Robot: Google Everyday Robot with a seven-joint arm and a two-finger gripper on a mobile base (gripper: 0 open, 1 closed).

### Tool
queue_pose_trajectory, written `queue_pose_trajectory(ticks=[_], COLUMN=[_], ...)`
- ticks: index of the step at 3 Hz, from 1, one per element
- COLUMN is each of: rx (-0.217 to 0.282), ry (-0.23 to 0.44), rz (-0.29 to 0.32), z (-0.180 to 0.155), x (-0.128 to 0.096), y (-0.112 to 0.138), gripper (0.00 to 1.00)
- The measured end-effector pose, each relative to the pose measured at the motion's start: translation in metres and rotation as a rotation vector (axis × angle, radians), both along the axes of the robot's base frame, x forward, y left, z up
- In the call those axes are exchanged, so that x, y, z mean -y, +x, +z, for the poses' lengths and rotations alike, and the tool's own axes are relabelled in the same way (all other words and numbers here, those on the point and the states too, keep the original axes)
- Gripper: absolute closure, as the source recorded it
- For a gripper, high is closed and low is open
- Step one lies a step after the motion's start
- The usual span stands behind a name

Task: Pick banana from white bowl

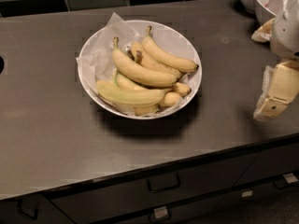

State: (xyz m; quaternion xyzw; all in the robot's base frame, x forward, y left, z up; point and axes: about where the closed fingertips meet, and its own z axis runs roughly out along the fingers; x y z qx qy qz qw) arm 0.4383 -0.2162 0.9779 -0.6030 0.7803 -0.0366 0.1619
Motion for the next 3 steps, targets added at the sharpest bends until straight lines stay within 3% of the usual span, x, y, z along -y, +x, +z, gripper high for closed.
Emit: queue_pose_trajectory(ticks=[1,2,3], rx=[0.000,0.015,0.059], ry=[0.000,0.012,0.042], rz=[0.000,0.059,0.164], z=[0.000,0.000,0.011], x=[0.000,-0.023,-0.065], y=[0.000,0.004,0.011], gripper=[0.00,0.00,0.00])
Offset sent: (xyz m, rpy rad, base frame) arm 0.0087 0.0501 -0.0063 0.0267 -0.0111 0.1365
